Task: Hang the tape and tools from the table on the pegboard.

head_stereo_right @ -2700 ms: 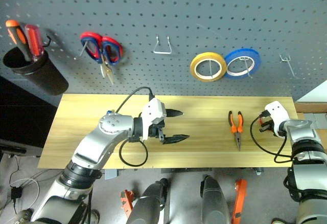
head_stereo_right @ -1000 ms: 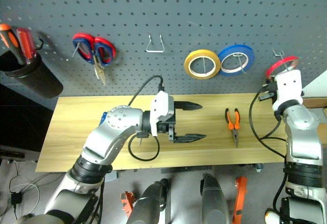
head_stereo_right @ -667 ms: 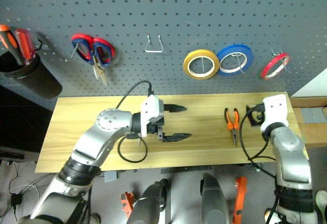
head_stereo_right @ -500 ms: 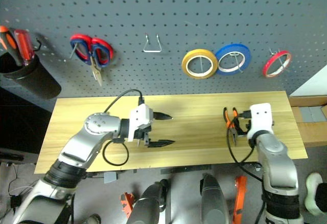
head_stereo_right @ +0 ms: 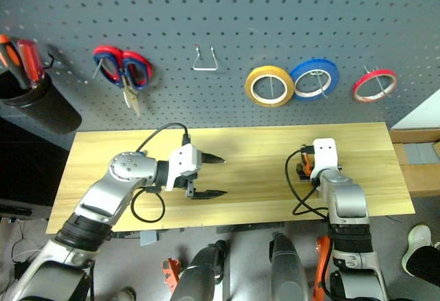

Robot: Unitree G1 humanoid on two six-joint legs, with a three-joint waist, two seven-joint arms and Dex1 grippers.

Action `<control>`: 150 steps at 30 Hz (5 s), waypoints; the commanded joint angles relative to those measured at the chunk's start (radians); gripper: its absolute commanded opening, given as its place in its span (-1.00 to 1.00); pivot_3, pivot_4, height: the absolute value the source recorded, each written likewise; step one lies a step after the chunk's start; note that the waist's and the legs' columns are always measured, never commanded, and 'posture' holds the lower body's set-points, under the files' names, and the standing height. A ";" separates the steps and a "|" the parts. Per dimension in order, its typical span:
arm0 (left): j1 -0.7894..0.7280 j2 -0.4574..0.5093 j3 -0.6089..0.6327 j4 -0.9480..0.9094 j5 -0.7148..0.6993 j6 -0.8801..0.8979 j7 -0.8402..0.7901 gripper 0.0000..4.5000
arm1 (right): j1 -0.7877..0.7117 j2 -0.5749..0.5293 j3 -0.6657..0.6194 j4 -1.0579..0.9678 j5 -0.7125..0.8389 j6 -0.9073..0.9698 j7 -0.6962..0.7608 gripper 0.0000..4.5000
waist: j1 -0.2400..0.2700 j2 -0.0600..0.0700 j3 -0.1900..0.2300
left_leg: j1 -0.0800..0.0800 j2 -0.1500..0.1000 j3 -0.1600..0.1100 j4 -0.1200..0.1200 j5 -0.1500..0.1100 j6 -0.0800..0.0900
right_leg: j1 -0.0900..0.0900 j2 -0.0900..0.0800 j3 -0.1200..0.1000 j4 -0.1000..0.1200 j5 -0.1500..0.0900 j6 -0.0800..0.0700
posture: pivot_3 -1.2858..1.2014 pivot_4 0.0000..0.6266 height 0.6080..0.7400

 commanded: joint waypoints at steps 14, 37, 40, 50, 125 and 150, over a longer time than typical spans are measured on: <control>0.007 -0.024 0.011 -0.035 0.013 -0.008 0.004 1.00 | -0.071 -0.016 0.004 0.256 0.005 -0.158 0.022 0.90 | -0.012 -0.001 0.000 | 0.002 0.001 0.006 0.001 0.000 0.000 | -0.001 0.002 0.006 0.001 0.001 0.001 | -0.08 0.10 1.00; 0.151 -0.015 0.223 -0.229 -0.178 0.226 0.105 1.00 | 0.229 0.106 0.077 -0.567 0.107 -0.118 0.035 0.15 | -0.015 0.000 -0.005 | -0.008 0.010 0.010 0.002 0.000 0.000 | -0.018 0.003 0.012 0.009 0.001 0.002 | -0.08 0.05 1.00; 0.197 -0.022 0.273 -0.277 -0.216 0.257 0.147 1.00 | 0.280 0.145 0.141 -0.710 0.121 -0.127 0.029 0.15 | -0.012 0.000 -0.006 | -0.008 0.010 0.011 0.003 0.000 0.000 | -0.018 0.003 0.012 0.009 0.002 0.001 | -0.08 0.06 1.00; 0.285 -0.099 0.409 -0.357 -0.282 0.231 0.305 1.00 | 0.017 0.222 0.236 -0.731 0.190 -0.228 0.080 0.15 | -0.011 -0.001 -0.011 | -0.006 0.014 0.011 0.003 0.000 0.000 | -0.018 0.007 0.011 0.010 0.006 -0.003 | -0.06 0.01 1.00; 0.313 -0.101 0.385 -0.362 -0.302 0.280 0.488 1.00 | -0.309 0.137 0.177 -0.292 0.012 -0.710 0.182 0.99 | 0.019 -0.012 -0.022 | -0.007 0.015 0.012 0.002 0.006 -0.010 | -0.023 0.015 0.011 0.016 0.010 -0.010 | 0.00 -0.03 1.00; 0.294 -0.100 0.285 -0.172 -0.100 0.744 0.760 1.00 | -0.071 0.024 0.204 -0.618 0.528 0.055 0.250 0.99 | 0.022 -0.012 -0.022 | -0.007 0.016 0.011 0.003 0.004 -0.006 | -0.023 0.016 0.011 0.016 0.010 -0.010 | -0.01 0.04 1.00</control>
